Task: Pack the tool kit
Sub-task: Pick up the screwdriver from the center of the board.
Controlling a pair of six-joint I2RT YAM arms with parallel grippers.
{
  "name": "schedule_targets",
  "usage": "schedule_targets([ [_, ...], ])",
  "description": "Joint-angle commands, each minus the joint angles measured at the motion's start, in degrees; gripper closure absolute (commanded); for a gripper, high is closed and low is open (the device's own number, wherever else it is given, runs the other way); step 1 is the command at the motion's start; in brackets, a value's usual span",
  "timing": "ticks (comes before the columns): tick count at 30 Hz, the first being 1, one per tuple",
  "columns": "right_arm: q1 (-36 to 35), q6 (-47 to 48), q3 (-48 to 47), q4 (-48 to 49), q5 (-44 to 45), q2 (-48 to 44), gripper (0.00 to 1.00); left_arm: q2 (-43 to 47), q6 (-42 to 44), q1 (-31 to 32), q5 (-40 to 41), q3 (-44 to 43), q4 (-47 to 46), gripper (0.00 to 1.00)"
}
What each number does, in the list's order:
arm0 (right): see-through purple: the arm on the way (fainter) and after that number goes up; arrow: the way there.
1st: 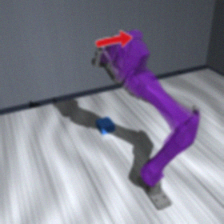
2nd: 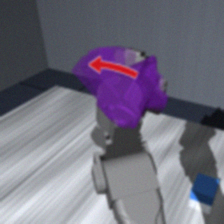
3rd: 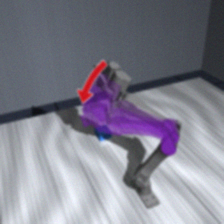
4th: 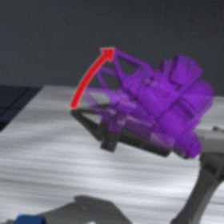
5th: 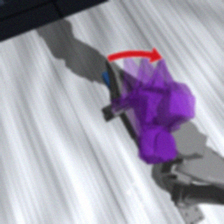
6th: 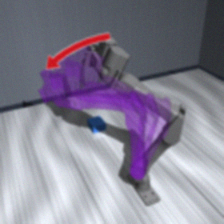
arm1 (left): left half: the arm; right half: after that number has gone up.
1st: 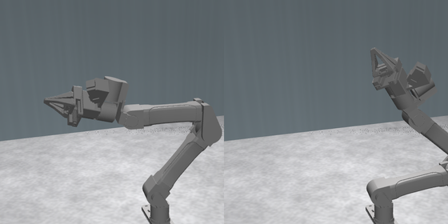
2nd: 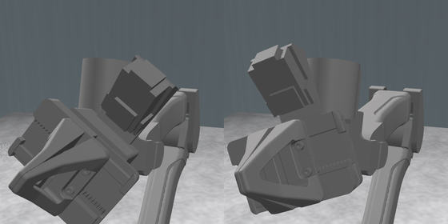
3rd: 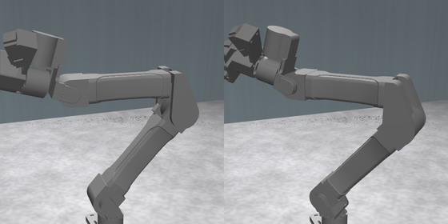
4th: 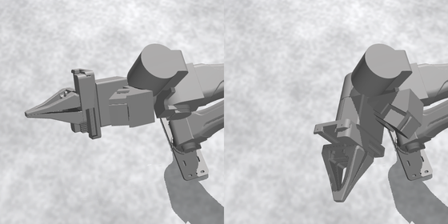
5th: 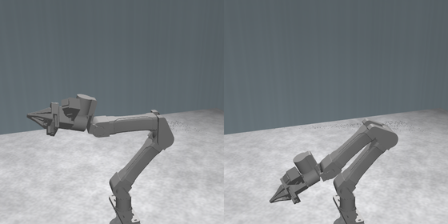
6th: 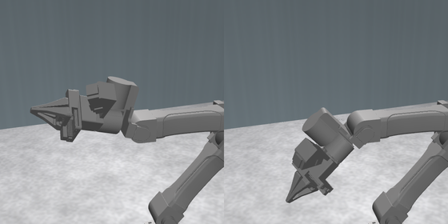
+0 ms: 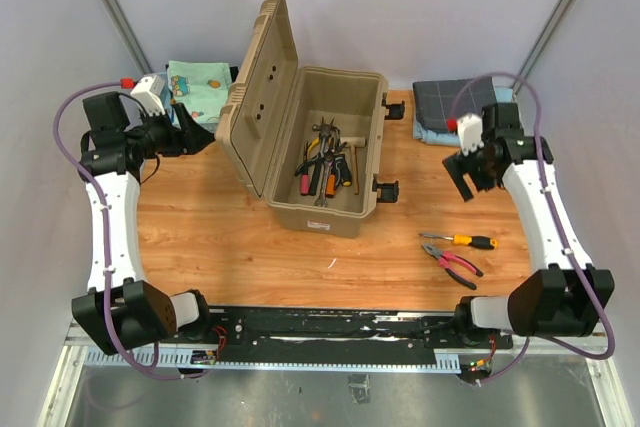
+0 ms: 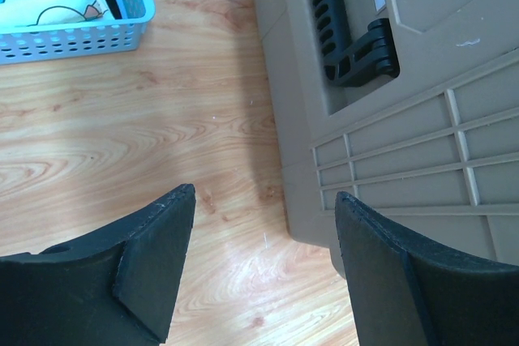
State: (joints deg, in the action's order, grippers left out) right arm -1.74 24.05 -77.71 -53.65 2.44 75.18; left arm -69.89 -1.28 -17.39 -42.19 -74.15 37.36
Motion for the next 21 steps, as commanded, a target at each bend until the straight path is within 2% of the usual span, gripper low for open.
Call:
schedule_targets([
  [1, 3.8, 7.5, 10.7, -6.1, -3.5, -0.6, 0.14, -0.4, 1.0, 0.4, -1.6, -1.1, -1.0, 0.26],
  [6, 4.3, 13.4, 17.6, -3.6, -7.7, 0.0, 0.14, -0.9, 1.3, 0.4, -2.2, -0.6, -1.1, 0.26],
  [11, 4.1, 16.3, 21.1, -1.3, -7.1, 3.3, 0.16, -0.9, 0.8, 0.5, -2.8, -0.2, -2.6, 0.26],
  [21, 4.0, 16.9, 27.8, 9.8, -0.4, 9.1, 0.25, -1.5, 0.0, 0.4, -3.7, 0.4, -4.4, 0.26],
])
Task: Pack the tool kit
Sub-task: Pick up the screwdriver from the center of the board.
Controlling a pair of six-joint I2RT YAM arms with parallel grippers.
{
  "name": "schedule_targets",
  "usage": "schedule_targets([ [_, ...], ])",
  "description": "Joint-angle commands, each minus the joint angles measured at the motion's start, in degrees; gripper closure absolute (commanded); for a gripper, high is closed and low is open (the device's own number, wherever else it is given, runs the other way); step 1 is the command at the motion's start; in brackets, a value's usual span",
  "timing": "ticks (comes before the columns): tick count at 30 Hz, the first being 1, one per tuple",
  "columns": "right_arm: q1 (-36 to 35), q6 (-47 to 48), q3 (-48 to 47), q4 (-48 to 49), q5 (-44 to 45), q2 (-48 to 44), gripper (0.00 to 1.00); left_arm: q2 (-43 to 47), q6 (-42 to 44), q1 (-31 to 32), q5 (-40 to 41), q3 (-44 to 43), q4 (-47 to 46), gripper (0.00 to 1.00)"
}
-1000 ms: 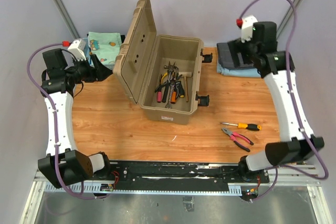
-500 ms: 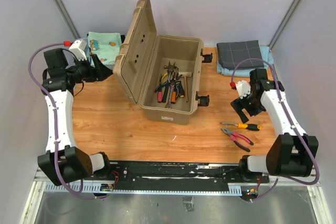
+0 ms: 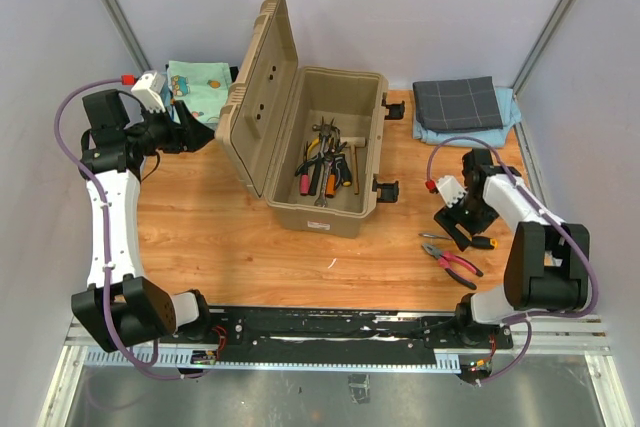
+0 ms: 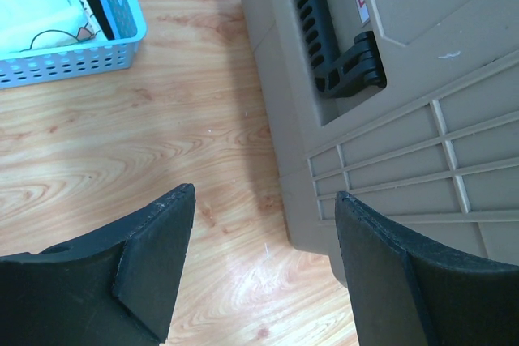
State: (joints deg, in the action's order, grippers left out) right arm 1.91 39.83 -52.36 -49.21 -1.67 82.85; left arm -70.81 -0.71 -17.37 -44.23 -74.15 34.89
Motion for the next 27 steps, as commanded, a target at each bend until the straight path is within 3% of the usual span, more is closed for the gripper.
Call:
schedule_targets([
  [1, 0.4, 1.0, 3.3, 6.8, 4.6, 1.7, 0.25, -0.6, -0.5, 0.4, -1.7, 0.3, -2.0, 0.26],
  [7, 0.5, -0.5, 7.2, 14.5, 6.9, 3.3, 0.32, -0.6, -0.7, 0.4, -1.6, 0.2, -2.2, 0.26],
  [15, 2.0, -4.0, 3.8, 15.0, 4.8, 7.7, 0.71, -0.8, -0.6, 0.4, -1.4, -1.5, -1.3, 0.26],
  [19, 3.8, -4.7, 2.0, 13.6, 2.5, 6.1, 0.85, -0.8, -0.6, 0.4, -1.4, -1.8, -0.9, 0.26],
  [21, 5.2, -5.4, 0.9, 12.5, 0.7, 4.5, 0.98, -0.7, -0.8, 0.4, -1.4, -1.6, -0.8, 0.26],
  [27, 7.9, -7.4, -4.7, 7.3, -3.2, 0.3, 0.99, -0.6, -0.9, 0.4, -1.5, -1.7, -0.8, 0.26],
])
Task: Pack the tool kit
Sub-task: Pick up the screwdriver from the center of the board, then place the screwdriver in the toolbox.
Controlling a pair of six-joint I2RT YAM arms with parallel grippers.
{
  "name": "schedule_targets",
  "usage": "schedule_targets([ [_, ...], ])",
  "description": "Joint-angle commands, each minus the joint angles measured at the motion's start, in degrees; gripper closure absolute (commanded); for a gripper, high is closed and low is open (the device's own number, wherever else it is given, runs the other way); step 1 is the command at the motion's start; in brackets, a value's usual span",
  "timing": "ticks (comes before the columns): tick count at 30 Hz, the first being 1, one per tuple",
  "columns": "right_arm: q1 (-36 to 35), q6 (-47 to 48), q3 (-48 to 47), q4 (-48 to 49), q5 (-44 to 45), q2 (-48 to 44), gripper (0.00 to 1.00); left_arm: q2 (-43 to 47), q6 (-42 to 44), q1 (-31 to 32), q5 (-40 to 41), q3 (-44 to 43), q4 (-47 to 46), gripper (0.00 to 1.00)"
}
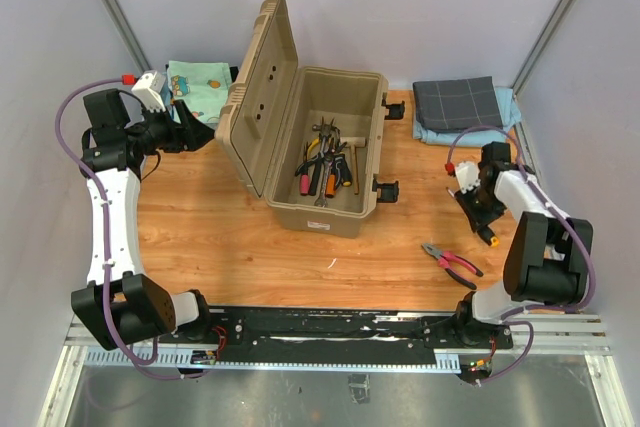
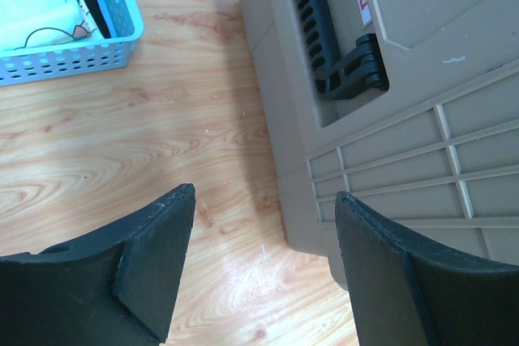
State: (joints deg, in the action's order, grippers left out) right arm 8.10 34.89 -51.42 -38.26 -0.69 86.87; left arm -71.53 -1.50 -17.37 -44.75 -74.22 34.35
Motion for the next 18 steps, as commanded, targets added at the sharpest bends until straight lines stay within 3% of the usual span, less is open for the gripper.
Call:
schedule_targets([
  [1, 1.7, -3.2, -8.0, -5.3, -4.8, -4.3, 0.99, 0.2, -0.1, 0.5, -0.9, -1.8, -0.2, 0.26],
  [5, 1.9, -9.6, -24.4, -12.7, -6.8, -5.8, 0.99, 0.1, 0.0, 0.4, -0.6, -2.0, 0.1, 0.26],
  [10, 1.7, -30.4, -43.7, -14.7, -18.9, -4.7, 0.99, -0.1, -0.3, 0.4, -0.6, -1.9, 0.1, 0.26],
  [12, -0.2, -41.5, -46.8, -12.4, -22.1, -4.0, 0.99, -0.2, -0.4, 0.5, -0.7, -2.0, 0.1, 0.26],
  [18, -16.4, -53.2, -50.2, -4.0, -17.5, -1.4, 0.99, -0.5, -0.8, 0.4, -0.8, -3.0, 0.1, 0.26],
])
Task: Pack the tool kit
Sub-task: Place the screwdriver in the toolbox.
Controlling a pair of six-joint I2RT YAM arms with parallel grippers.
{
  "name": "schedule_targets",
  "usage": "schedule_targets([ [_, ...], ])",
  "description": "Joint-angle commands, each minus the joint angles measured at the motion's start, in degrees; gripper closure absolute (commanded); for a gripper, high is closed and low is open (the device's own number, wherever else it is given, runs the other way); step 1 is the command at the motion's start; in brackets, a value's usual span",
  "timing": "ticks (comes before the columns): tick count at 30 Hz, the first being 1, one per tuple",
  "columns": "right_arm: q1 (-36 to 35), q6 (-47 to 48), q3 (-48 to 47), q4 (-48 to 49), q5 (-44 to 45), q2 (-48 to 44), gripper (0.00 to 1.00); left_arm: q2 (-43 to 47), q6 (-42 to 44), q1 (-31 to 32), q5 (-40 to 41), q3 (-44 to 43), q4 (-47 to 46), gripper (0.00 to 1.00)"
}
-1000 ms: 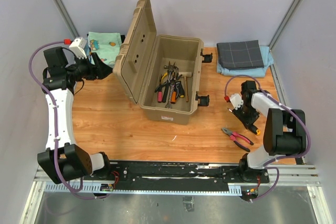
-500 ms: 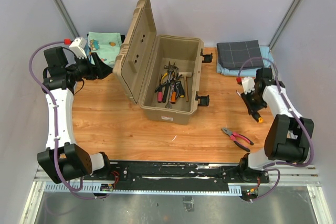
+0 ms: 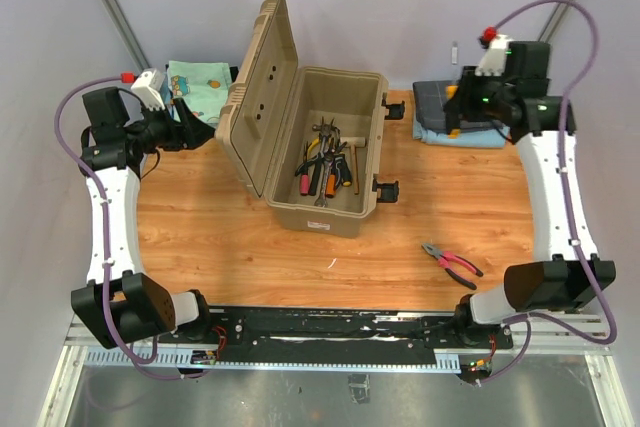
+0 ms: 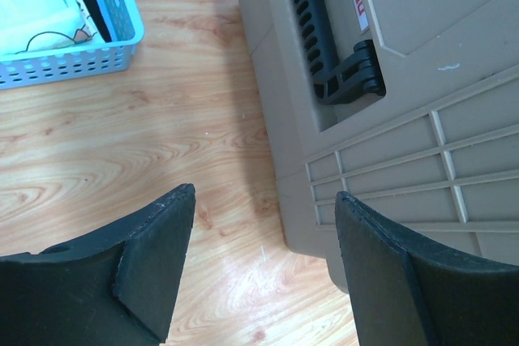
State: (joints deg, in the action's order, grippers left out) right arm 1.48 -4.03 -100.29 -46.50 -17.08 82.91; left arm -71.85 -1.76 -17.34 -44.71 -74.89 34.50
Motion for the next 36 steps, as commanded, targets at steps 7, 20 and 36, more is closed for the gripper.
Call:
schedule_targets([
  [7, -26.2, -24.6, -2.9, 12.5, 9.1, 7.9, 0.99, 0.8, -0.7, 0.4, -1.1, -1.6, 0.1, 0.26],
  [20, -41.9, -25.7, -6.8, 12.1, 25.0, 29.7, 0.99, 2.6, -1.2, 0.4, -1.2, -0.9, 0.1, 0.26],
  [36, -42.0, -27.5, -6.2, 9.3, 28.4, 38.8, 0.6, 3.3, -1.6, 0.4, -1.3, -0.4, 0.0, 0.26],
])
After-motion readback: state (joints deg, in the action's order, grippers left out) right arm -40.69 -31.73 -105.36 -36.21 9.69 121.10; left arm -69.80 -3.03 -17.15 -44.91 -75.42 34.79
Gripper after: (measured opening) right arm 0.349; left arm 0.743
